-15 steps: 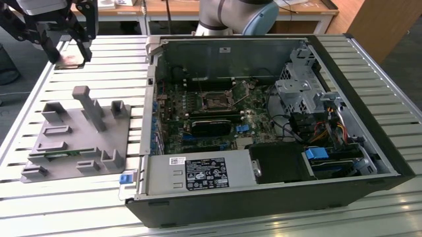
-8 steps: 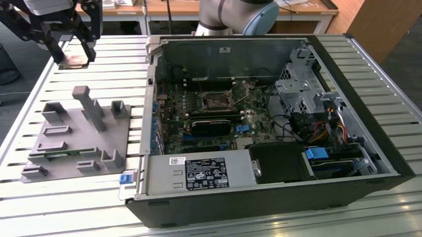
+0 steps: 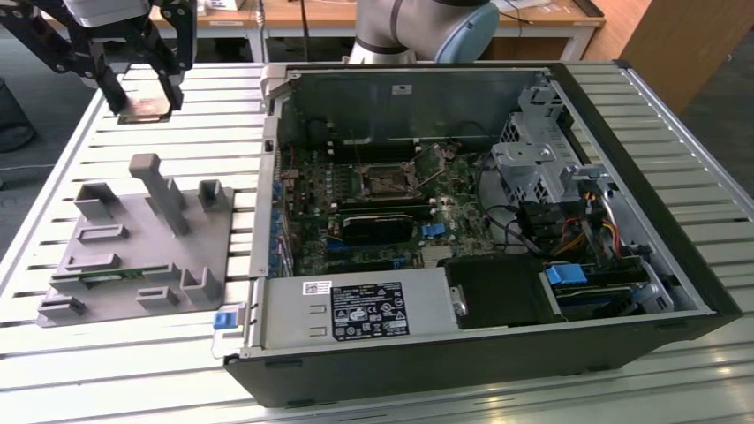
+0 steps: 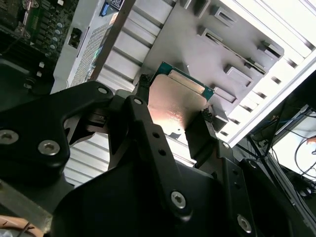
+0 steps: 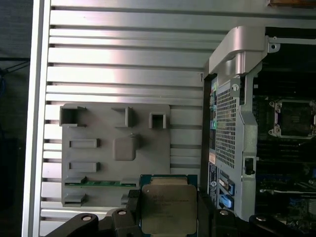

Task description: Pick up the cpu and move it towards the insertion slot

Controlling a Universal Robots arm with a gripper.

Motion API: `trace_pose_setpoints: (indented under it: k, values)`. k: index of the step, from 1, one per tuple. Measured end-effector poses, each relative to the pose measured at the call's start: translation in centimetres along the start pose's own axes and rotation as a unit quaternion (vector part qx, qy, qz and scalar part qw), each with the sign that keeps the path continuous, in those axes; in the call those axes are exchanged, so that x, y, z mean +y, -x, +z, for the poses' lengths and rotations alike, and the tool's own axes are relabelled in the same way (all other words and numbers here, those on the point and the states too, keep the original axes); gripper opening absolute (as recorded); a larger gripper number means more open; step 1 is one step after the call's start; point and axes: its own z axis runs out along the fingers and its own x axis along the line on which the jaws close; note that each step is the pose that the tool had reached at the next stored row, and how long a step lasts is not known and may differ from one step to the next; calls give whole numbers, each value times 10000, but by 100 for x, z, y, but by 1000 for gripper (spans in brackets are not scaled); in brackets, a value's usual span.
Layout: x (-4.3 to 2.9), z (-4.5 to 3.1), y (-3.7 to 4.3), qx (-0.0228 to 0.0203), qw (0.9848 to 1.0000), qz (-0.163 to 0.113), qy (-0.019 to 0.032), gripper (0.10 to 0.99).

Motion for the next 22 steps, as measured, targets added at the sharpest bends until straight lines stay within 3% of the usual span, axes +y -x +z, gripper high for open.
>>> trace_pose_setpoints:
  k: [22]
  values:
    - [-6,-1,311,0,10000,-1,0,541]
